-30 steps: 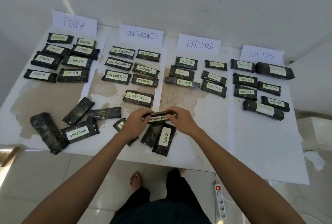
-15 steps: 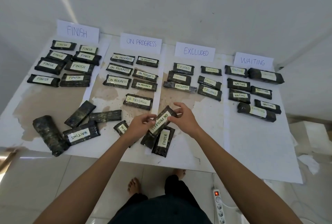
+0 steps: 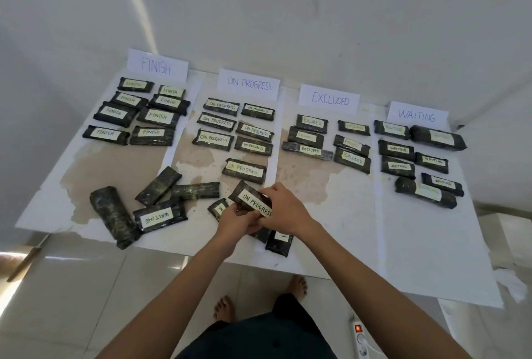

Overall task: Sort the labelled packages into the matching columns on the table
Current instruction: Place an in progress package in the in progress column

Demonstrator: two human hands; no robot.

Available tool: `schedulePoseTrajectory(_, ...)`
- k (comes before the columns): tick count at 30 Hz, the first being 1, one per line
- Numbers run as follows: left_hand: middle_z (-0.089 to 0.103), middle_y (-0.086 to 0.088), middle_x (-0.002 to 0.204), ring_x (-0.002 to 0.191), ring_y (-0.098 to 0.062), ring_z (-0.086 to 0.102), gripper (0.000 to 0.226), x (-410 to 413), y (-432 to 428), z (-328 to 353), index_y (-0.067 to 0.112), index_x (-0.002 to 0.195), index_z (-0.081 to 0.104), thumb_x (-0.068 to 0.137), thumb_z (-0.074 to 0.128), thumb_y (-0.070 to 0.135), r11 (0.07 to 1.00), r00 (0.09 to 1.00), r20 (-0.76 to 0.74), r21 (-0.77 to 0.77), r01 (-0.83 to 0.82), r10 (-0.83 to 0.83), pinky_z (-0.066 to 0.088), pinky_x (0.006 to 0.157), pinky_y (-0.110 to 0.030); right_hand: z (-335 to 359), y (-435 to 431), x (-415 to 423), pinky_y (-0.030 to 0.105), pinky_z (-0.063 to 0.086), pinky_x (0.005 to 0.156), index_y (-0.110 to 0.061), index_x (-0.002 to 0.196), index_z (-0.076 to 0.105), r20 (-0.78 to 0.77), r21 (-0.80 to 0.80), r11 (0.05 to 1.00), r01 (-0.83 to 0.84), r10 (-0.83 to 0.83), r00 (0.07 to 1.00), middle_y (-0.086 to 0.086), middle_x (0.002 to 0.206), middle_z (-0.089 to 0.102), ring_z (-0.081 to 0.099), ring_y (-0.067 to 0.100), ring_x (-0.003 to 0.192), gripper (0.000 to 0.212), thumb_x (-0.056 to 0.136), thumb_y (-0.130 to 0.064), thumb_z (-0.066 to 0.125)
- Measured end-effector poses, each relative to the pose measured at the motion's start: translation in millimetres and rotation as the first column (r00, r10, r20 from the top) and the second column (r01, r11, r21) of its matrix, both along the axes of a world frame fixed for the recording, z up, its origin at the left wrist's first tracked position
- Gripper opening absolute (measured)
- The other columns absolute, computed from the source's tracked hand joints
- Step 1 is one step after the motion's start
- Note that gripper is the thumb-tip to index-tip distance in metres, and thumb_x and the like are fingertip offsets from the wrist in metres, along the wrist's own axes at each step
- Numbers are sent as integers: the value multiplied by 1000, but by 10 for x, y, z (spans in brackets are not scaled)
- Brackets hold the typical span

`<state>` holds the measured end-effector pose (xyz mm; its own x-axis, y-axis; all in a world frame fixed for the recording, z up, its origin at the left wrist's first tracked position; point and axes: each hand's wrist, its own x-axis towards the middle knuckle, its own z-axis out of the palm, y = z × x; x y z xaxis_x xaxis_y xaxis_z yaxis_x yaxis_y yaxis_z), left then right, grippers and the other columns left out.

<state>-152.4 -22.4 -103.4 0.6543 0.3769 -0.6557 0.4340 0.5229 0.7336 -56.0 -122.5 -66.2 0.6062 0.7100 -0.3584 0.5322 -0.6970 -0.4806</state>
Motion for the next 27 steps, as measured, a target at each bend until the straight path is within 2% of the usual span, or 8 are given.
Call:
schedulePoseTrajectory(4, 68, -13, 101, 92, -27, 67, 24, -130, 234, 25, 3, 111, 56, 87, 58, 0, 999, 1000, 16, 42, -16, 15, 59, 73, -33, -44, 283, -185, 37, 51, 80, -16, 131, 45, 171, -74, 995, -74, 86, 981, 7, 118, 44, 51, 26, 103, 59, 77, -28, 68)
schedulePoseTrajectory(9, 68, -10, 102, 89, -21, 67, 22, -193, 673, 58, 7, 110, 57, 88, 56, 2, 989, 1000, 10, 146, 2, -4, 56, 77, -33, -83, 729, -244, 37, 50, 80, -14, 133, 43, 216, -11, 995, -98, 98, 971, 8, 123, 46, 52, 27, 106, 60, 79, -26, 67)
schedulePoseTrajectory(11, 66, -8, 103, 90, -19, 65, 21, -191, 886, 55, 9, 110, 56, 89, 56, 6, 969, 1000, -16, 247, 27, -24, 54, 76, -30, -108, 911, -191, 37, 50, 82, -13, 133, 43, 236, 10, 996, -85, 80, 968, 8, 124, 46, 51, 27, 107, 59, 80, -23, 67)
schedulePoseTrajectory(15, 65, -1, 99, 89, -14, 61, 24, -219, 1369, -43, 14, 110, 58, 87, 61, 17, 814, 986, -143, 561, 153, -87, 48, 71, -21, -209, 1288, -10, 34, 47, 78, -11, 126, 47, 279, -4, 995, -100, 97, 955, 8, 120, 49, 51, 26, 104, 52, 79, -17, 68)
schedulePoseTrajectory(19, 62, -4, 108, 100, -17, 59, 26, -280, 1817, -231, 10, 111, 61, 85, 62, 14, 609, 956, -257, 738, 289, -142, 45, 86, -24, -412, 1612, 177, 33, 46, 77, -10, 124, 50, 294, -50, 988, -146, 154, 943, 8, 119, 50, 52, 26, 103, 45, 81, -8, 63)
schedulePoseTrajectory(24, 52, -12, 117, 109, -28, 47, 37, -384, 2178, -408, 11, 115, 59, 79, 63, 14, 392, 906, -408, 820, 416, -108, 43, 93, -37, -659, 1890, 325, 38, 49, 82, -8, 126, 51, 260, -100, 976, -191, 211, 942, 11, 121, 51, 51, 29, 106, 45, 82, -3, 59)
schedulePoseTrajectory(27, 49, -14, 119, 109, -31, 44, 52, -452, 2254, -495, 12, 124, 52, 76, 67, 25, 333, 845, -513, 779, 532, -150, 43, 92, -40, -793, 1965, 347, 38, 48, 80, -7, 126, 52, 253, -109, 968, -228, 249, 935, 11, 121, 51, 50, 30, 106, 45, 82, 0, 57)
